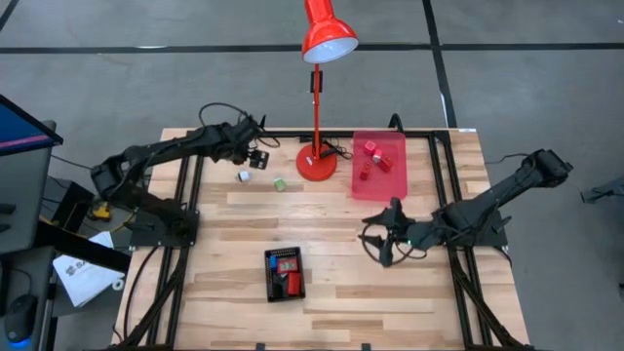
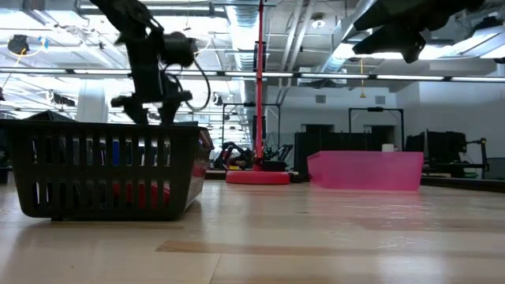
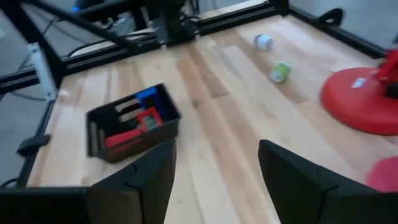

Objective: Pick & Place Office items

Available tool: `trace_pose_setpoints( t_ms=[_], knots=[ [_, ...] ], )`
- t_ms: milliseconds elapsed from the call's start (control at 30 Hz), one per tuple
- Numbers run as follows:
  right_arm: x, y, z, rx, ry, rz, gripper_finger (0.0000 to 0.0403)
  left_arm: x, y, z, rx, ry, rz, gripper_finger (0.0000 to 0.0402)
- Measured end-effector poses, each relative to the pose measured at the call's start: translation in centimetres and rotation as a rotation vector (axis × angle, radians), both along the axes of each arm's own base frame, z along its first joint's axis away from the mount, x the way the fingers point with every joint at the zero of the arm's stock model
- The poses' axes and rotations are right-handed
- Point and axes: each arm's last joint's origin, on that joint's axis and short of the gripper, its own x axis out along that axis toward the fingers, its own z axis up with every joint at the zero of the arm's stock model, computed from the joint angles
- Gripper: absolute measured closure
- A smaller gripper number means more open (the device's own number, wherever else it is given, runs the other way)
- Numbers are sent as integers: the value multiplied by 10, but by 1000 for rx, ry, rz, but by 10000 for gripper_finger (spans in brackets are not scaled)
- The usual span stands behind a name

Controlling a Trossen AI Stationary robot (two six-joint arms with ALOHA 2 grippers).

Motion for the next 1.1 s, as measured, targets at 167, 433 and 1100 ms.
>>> trace_pose_setpoints(
  t_ms=[167,433,1100],
  knots=[
    [3,18,-7,4,-7,59,182,4,2,-22,-93,174,-308,128],
    [-2,32,-2,35,-56,121,182,6,0,-45,-169,396,-540,121],
    [-2,37,3,48,-108,151,182,0,16,-55,-198,407,-640,121]
  ],
)
